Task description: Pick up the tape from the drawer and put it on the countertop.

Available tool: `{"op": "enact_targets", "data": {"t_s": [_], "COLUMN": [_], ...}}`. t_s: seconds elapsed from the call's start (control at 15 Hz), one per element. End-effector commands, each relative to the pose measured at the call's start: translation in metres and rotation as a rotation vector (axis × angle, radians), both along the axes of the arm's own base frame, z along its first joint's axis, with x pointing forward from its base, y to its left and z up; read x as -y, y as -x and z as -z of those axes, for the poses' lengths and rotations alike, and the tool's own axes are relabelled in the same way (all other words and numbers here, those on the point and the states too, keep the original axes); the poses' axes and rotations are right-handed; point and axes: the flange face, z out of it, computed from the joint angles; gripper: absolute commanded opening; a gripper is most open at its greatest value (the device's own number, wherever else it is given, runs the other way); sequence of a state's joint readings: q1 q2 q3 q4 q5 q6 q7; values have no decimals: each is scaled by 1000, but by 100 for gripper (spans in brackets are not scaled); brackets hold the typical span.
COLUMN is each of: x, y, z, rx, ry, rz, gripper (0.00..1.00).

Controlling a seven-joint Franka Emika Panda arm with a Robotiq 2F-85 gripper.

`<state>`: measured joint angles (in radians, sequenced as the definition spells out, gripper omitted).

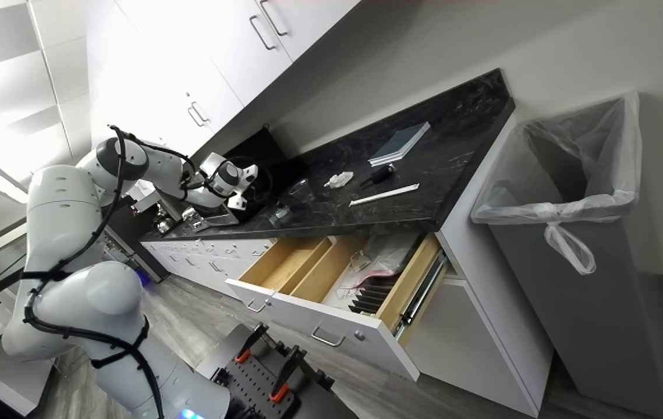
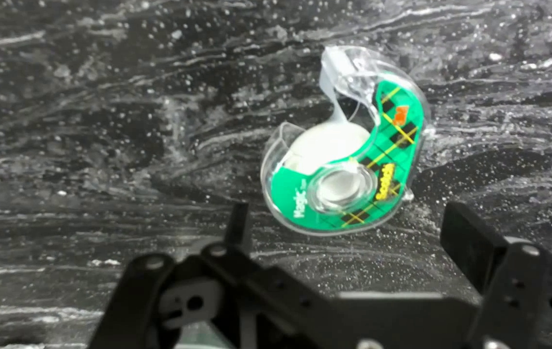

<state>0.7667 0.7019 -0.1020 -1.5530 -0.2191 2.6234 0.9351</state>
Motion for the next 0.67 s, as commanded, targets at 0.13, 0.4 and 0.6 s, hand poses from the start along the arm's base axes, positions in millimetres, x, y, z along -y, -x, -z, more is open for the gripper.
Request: {"op": "enact_targets", "data": {"t_s": [0.13,0.4,0.6], "x": [35,64,77], "y": [29,50,64], "z": [-74,-107,-115], "rx": [-10,-45,-83], "ry": [-41,-48,-56], "rz": [7,-28,-66], "gripper": [100,100,100]}}
